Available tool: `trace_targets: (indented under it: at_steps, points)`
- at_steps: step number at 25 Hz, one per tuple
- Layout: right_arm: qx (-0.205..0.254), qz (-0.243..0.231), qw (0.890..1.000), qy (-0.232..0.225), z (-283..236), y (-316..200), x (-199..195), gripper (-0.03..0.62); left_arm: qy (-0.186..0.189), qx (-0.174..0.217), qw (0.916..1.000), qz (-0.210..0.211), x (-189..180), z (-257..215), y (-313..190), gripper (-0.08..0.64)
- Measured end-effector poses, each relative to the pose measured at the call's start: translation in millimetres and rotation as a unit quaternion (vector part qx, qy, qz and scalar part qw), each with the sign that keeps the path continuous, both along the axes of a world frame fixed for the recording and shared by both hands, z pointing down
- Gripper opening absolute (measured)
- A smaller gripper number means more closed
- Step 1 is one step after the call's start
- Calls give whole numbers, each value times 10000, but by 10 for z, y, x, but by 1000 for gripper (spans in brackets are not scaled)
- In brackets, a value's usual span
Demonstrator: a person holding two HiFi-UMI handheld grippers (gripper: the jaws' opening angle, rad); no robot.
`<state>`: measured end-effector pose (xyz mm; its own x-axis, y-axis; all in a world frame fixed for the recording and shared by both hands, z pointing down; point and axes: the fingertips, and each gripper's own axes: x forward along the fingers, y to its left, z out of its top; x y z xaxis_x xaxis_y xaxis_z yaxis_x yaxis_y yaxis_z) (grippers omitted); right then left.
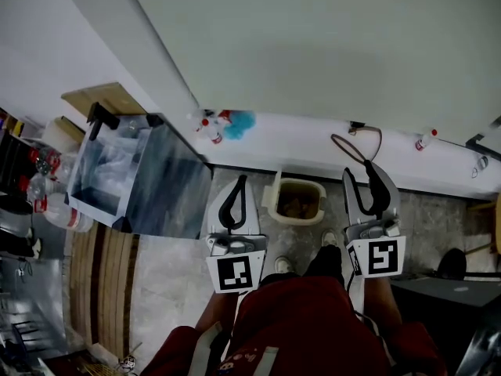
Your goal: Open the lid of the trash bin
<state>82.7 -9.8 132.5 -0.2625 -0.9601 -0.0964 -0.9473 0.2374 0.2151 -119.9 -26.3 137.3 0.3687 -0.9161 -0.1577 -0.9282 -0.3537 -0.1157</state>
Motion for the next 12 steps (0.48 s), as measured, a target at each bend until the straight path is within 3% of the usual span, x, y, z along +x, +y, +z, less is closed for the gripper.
trace_targets:
  at_steps: [6, 12]
  points:
    - [303, 84, 9995, 49, -227, 45, 1, 10, 10, 39, 10000, 6, -19, -106, 9, 4]
    - [268, 52, 9996, 24, -217, 13, -4, 0, 26, -41, 10000, 24, 0, -76, 4, 3]
